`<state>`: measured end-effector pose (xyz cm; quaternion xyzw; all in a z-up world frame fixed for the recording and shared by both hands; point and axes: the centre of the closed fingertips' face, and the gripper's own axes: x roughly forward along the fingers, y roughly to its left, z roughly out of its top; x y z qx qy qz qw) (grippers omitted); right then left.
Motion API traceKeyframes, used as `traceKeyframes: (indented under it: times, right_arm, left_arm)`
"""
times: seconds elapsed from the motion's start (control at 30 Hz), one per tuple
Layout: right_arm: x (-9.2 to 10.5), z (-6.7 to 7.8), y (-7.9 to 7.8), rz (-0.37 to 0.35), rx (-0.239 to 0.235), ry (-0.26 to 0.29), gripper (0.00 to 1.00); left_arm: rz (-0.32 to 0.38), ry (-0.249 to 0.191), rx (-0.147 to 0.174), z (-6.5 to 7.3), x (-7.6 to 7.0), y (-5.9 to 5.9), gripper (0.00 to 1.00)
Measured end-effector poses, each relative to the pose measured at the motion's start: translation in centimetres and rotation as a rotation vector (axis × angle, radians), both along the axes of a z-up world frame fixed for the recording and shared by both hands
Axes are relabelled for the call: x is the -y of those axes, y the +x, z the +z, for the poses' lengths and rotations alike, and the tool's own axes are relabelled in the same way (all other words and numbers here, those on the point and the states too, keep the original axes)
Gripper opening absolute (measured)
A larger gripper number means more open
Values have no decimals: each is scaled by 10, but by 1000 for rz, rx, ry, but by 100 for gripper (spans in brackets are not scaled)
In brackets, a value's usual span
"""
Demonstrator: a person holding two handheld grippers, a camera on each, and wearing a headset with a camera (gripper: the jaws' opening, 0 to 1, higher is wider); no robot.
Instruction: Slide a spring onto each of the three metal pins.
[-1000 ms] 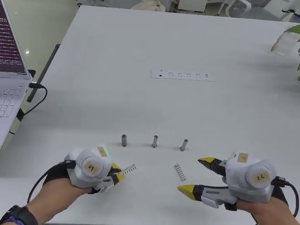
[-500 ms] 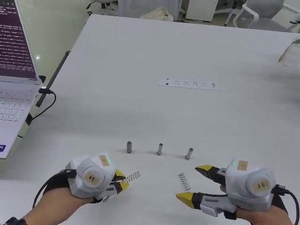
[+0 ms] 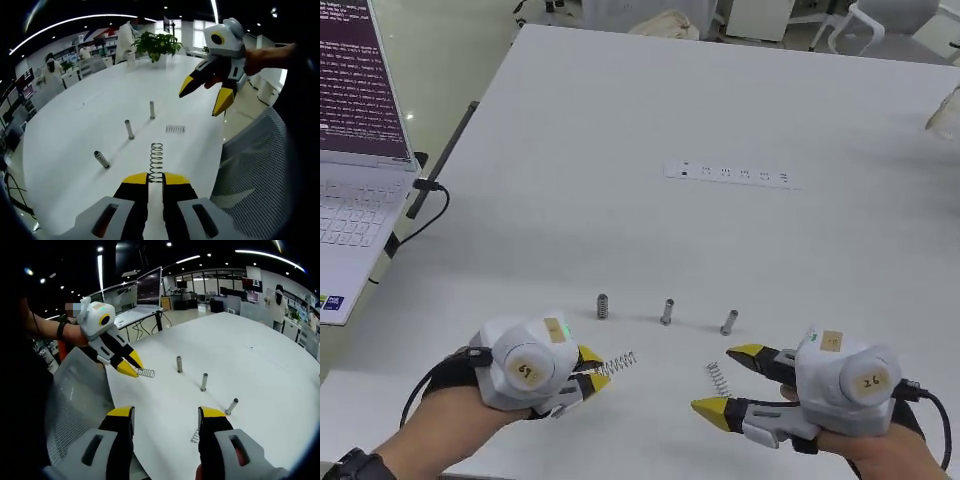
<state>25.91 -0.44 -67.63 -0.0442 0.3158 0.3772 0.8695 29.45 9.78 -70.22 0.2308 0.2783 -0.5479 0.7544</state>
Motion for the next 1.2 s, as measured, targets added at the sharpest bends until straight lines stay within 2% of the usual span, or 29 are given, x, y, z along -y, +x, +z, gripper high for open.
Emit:
traceKeyframes:
  times: [0.53, 0.73, 1.0, 1.2]
  right_arm:
    - [-21, 1, 1, 75, -3, 42, 40]
    - [-31, 2, 0, 110, -12, 65, 37]
    - [-42, 4, -3, 142, -24, 90, 33]
    - [-49, 7, -3, 147, -33, 132, 29]
  left_arm:
    - [-69, -15, 37, 16, 18, -14, 2]
    - [-101, -24, 47, 19, 27, -24, 2]
    - [-130, -28, 60, 22, 31, -31, 2]
    - [-156, -29, 75, 25, 33, -36, 2]
